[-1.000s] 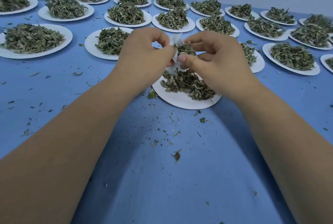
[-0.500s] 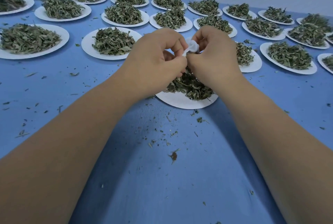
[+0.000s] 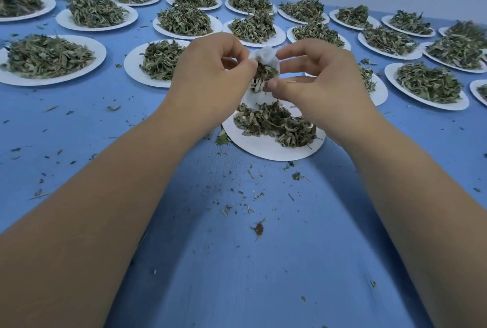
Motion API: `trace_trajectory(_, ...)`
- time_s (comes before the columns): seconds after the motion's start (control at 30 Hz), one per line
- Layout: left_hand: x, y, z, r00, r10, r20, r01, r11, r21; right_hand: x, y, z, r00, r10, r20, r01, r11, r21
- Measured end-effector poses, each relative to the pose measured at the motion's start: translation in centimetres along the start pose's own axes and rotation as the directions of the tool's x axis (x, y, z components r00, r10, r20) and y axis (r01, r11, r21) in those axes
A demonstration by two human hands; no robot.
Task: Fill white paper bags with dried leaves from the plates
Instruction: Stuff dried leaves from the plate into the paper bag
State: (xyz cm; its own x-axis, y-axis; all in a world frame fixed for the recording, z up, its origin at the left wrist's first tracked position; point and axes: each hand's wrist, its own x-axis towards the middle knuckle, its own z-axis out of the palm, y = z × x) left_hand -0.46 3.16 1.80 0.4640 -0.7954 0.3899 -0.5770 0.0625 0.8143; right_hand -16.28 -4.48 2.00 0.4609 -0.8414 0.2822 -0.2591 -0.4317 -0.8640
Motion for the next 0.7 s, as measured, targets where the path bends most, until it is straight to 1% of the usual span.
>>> trace_trajectory(0.1, 0.0, 0.2, -0.1, 0.997, -0.026, 0.078, 0.032, 0.997, -0.074, 0.1, -0.1, 0.3, 0.998, -0.037, -0.044, 0.035, 0.998, -0.044)
trace_trajectory(0.23, -0.4, 0.6, -0.2, 0.988, 0.016, 0.156, -0.004, 0.997, -0.080, 0.4, 0.4, 0.3, 0.995, -0.055, -0.079, 0.045, 0.991, -0.129)
trace_trajectory(0.33, -0.5, 0.8, -0.5, 0.976, -0.004, 0.218, 0.039, 0.987, -0.155, 0.4, 0.7, 0.1, 0.991, -0.090, -0.096, 0.074, 0.984, -0.161)
trace_trajectory(0.37, -0.5, 0.8, -0.6, 0.973, 0.001, 0.229, 0.038, 0.985, -0.166, 0.4, 0.5, 0.0, 0.991, -0.114, -0.077, 0.099, 0.981, -0.170)
trace_trajectory(0.47, -0.7, 0.8, -0.7, 0.970, 0.045, 0.240, -0.007, 0.987, -0.158, 0.3, 0.5, 0.0, 0.988, -0.149, 0.053, 0.153, 0.985, -0.085)
trace_trajectory(0.5, -0.8, 0.9, -0.7, 0.968, 0.053, 0.246, -0.015, 0.988, -0.154, 0.3, 0.4, 0.0, 0.987, -0.148, 0.070, 0.155, 0.982, -0.112)
trace_trajectory(0.57, -1.0, 1.0, -0.7, 0.965, 0.046, 0.260, -0.003, 0.987, -0.162, 0.3, 0.4, 0.3, 0.987, -0.156, 0.032, 0.160, 0.964, -0.214)
trace_trajectory(0.7, -1.0, 1.0, -0.4, 0.963, 0.030, 0.269, 0.033, 0.973, -0.227, 0.7, 0.4, 0.6, 0.975, -0.201, -0.091, 0.161, 0.929, -0.332)
